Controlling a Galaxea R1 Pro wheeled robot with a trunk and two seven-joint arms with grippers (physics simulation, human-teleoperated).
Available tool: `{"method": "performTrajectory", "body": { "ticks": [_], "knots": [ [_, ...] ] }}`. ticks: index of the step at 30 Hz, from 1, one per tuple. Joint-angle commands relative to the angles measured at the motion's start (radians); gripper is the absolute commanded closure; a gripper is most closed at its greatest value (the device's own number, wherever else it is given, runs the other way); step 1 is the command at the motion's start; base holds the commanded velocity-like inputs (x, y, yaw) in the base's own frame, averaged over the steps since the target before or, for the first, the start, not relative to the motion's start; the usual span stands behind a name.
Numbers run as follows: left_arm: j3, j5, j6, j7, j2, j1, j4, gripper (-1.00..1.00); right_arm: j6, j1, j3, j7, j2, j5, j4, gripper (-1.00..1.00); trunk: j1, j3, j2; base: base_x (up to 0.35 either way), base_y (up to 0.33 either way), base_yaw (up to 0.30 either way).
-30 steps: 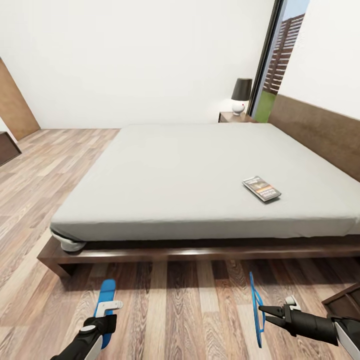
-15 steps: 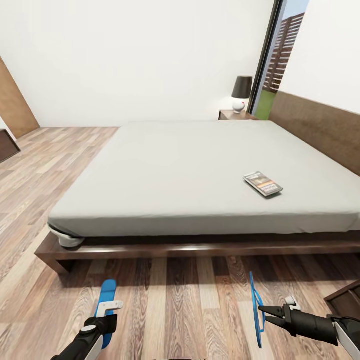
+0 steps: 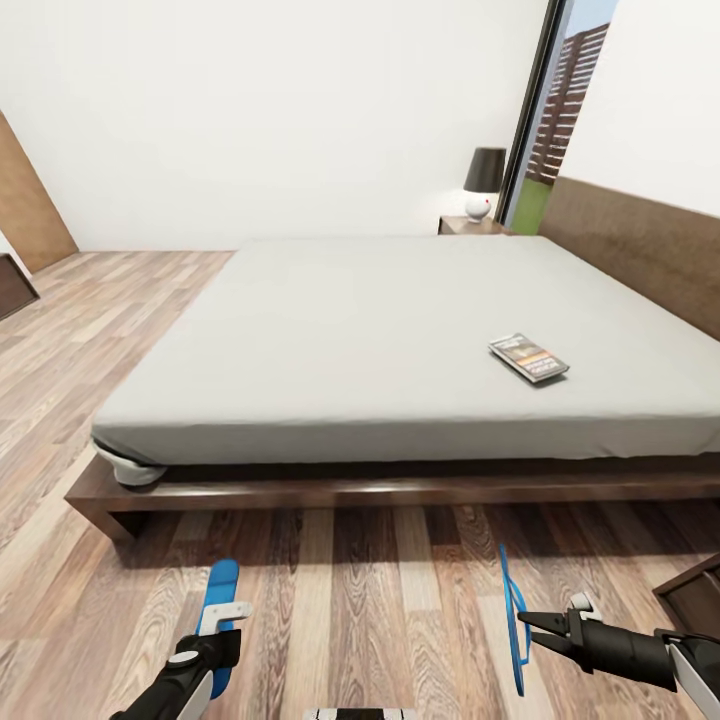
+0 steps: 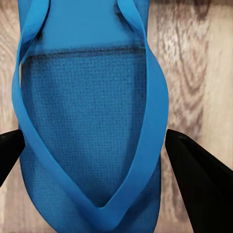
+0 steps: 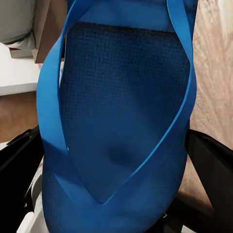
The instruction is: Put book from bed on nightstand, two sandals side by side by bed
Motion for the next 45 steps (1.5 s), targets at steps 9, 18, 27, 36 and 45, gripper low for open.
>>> {"method": "performTrajectory", "body": {
  "ticks": [9, 18, 27, 36, 45],
  "knots": [
    [-0.008, 0.01, 0.004, 0.01, 0.002, 0.0, -0.002, 1.0, 0.008, 0.0, -0.001, 0.001, -0.001, -0.004, 0.0, 1.0, 0.034, -0.029, -0.064, 0.0, 0.0, 0.0],
    [-0.01, 0.01, 0.005, 0.009, 0.002, 0.0, -0.002, 1.0, 0.008, 0.0, -0.001, 0.001, -0.001, -0.004, 0.0, 1.0, 0.052, -0.061, -0.093, 0.0, 0.0, 0.0],
    [-0.01, 0.01, 0.004, 0.009, 0.002, 0.0, -0.002, 1.0, 0.008, 0.0, -0.001, 0.0, -0.002, -0.004, 0.0, 1.0, 0.056, -0.096, -0.095, 0.0, 0.0, 0.0],
    [-0.01, 0.01, 0.004, 0.007, 0.002, 0.0, -0.002, 1.0, 0.008, 0.0, -0.002, 0.001, -0.001, -0.004, 0.0, 1.0, 0.06, -0.131, -0.097, 0.0, 0.0, 0.0],
    [-0.01, 0.01, 0.003, 0.006, 0.002, 0.0, -0.002, 1.0, 0.008, 0.0, -0.002, 0.001, -0.002, -0.004, 0.0, 1.0, 0.064, -0.165, -0.099, 0.0, 0.0, 0.0]
  ]
}}
